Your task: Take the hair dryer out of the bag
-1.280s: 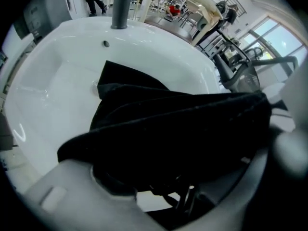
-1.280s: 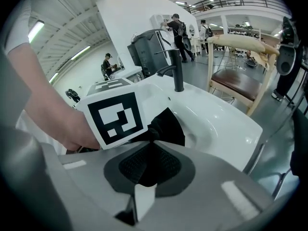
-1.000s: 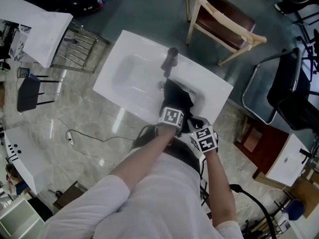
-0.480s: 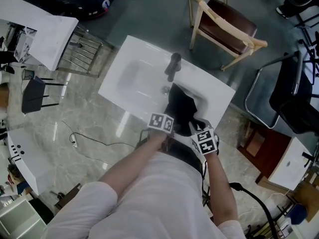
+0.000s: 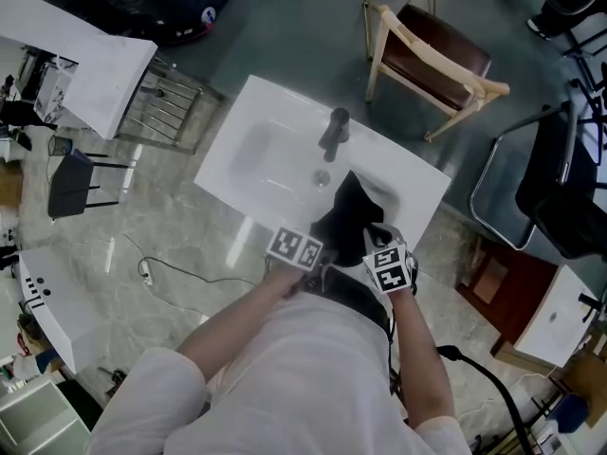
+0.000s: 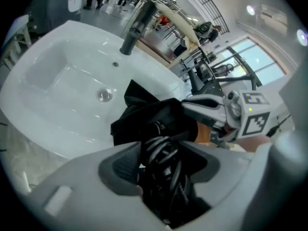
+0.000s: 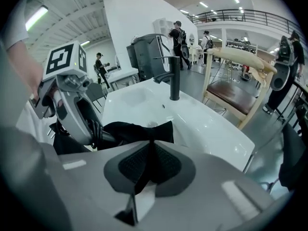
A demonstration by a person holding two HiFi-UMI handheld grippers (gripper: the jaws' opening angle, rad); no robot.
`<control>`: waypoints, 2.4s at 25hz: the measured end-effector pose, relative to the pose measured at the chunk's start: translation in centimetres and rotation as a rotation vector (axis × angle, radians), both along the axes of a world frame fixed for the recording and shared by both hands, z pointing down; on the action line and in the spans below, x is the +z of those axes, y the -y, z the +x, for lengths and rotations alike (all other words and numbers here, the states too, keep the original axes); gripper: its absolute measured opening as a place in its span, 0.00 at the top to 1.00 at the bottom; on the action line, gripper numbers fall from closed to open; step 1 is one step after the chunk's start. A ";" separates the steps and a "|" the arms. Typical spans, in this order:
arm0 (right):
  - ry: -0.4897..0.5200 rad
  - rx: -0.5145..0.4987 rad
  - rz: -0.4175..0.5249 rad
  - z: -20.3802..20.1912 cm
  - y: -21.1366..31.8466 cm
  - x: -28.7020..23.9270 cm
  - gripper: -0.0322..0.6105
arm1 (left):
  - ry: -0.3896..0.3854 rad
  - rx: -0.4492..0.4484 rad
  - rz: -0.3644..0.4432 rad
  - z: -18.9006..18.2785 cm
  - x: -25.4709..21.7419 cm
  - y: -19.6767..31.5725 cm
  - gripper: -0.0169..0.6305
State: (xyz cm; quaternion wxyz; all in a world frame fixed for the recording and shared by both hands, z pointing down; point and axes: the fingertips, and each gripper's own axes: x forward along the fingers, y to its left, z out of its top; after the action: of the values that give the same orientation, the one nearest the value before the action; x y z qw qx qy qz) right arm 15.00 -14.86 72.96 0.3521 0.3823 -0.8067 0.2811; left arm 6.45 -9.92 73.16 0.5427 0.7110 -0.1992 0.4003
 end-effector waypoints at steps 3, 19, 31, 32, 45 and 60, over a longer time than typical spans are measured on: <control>-0.027 0.021 0.025 0.5 0.4 -0.2 0.91 | 0.000 0.037 0.045 -0.9 -1.0 -0.2 0.60; -0.108 0.042 0.054 2.9 -0.1 0.0 0.92 | -0.165 -0.143 0.081 -4.5 -5.6 0.3 0.61; -0.064 -0.198 0.020 -0.6 -4.3 0.0 0.91 | -0.181 -0.449 0.048 -5.7 -5.5 1.3 0.62; -0.068 -0.215 0.009 -0.8 -4.7 0.2 0.91 | -0.184 -0.466 0.044 -5.8 -5.4 1.3 0.62; 0.008 -0.007 -0.029 0.9 -3.7 -1.3 0.72 | -0.205 -0.435 0.088 -5.8 -5.6 0.5 0.62; -0.149 -0.107 -0.064 1.9 -5.0 0.7 0.68 | -0.354 -0.356 0.083 -5.6 -8.5 -1.0 0.62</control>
State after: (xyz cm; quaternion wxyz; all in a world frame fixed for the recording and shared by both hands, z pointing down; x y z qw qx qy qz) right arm 16.88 -9.87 73.69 0.4374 0.3473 -0.7882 0.2583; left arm 0.89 -8.93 64.68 0.6012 0.7456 -0.2394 0.1592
